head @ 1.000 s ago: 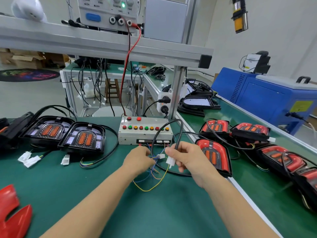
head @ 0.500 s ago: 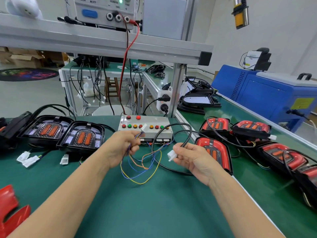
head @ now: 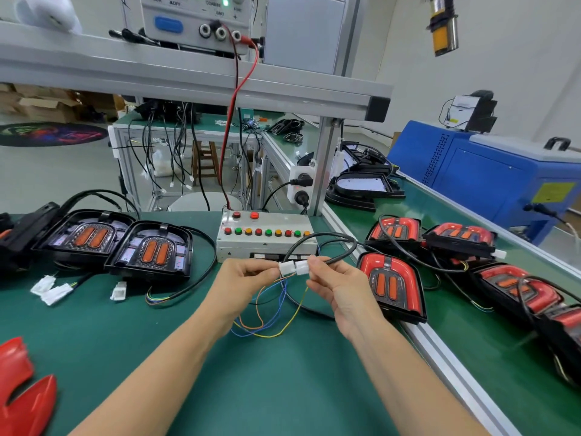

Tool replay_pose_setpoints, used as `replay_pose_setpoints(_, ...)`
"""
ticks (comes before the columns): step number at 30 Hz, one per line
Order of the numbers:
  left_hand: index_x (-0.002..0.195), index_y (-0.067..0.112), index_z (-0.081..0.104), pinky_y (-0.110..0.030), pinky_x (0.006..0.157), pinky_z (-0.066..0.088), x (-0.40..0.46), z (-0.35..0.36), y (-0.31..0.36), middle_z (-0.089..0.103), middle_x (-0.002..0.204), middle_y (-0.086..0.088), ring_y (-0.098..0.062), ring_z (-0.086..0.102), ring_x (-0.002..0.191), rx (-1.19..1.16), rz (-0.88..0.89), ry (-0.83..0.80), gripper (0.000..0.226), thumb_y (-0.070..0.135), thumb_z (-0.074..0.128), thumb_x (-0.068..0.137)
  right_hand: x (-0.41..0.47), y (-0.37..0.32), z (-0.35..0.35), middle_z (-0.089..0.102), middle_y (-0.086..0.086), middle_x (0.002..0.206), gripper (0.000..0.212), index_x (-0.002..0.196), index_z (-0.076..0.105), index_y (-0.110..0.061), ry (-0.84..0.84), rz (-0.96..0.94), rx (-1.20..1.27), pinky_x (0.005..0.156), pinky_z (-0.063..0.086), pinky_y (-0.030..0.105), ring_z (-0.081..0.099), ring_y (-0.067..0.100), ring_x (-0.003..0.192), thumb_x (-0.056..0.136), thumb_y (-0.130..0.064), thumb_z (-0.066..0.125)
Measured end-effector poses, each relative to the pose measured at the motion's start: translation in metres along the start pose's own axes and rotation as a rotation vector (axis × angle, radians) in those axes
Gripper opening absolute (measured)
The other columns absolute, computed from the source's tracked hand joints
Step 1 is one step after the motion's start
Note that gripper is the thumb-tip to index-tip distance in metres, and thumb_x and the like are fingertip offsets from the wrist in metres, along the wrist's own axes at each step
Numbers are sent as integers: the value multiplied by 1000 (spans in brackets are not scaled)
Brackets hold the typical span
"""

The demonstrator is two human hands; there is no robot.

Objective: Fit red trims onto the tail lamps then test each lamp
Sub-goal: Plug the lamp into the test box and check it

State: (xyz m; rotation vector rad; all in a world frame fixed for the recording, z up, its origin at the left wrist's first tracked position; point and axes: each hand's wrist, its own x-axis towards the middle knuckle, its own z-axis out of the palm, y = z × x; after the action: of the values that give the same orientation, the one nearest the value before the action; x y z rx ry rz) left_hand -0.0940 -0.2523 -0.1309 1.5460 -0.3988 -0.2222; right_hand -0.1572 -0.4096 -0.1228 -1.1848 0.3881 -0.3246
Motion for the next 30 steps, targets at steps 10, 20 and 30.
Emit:
replay_pose_setpoints(10, 87, 5, 74, -2, 47, 32, 1, -1, -2, 53, 45, 17, 5, 44, 41, 58, -16, -11, 8, 4, 67, 85, -3, 5, 8, 63, -3, 59, 4, 80, 69, -8, -8, 14, 49, 57, 54, 16, 59, 5, 53, 82, -6, 73)
replay_pose_setpoints(20, 84, 7, 76, -9, 49, 31, 5, 3, -9, 48, 51, 7, -3, 35, 47, 69, -90, -48, 8, 7, 68, 84, -3, 15, 11, 66, -2, 60, 7, 78, 69, -8, 41, -37, -37, 53, 51, 16, 59, 6, 52, 80, -5, 75)
replay_pose_setpoints(30, 94, 20, 72, -17, 55, 35, 10, 6, -10, 58, 68, 6, -9, 42, 55, 209, -158, -98, 19, 9, 66, 81, -3, 34, 6, 67, 4, 65, 7, 85, 67, -3, 79, 101, -66, 53, 54, 19, 62, 8, 52, 85, -7, 72)
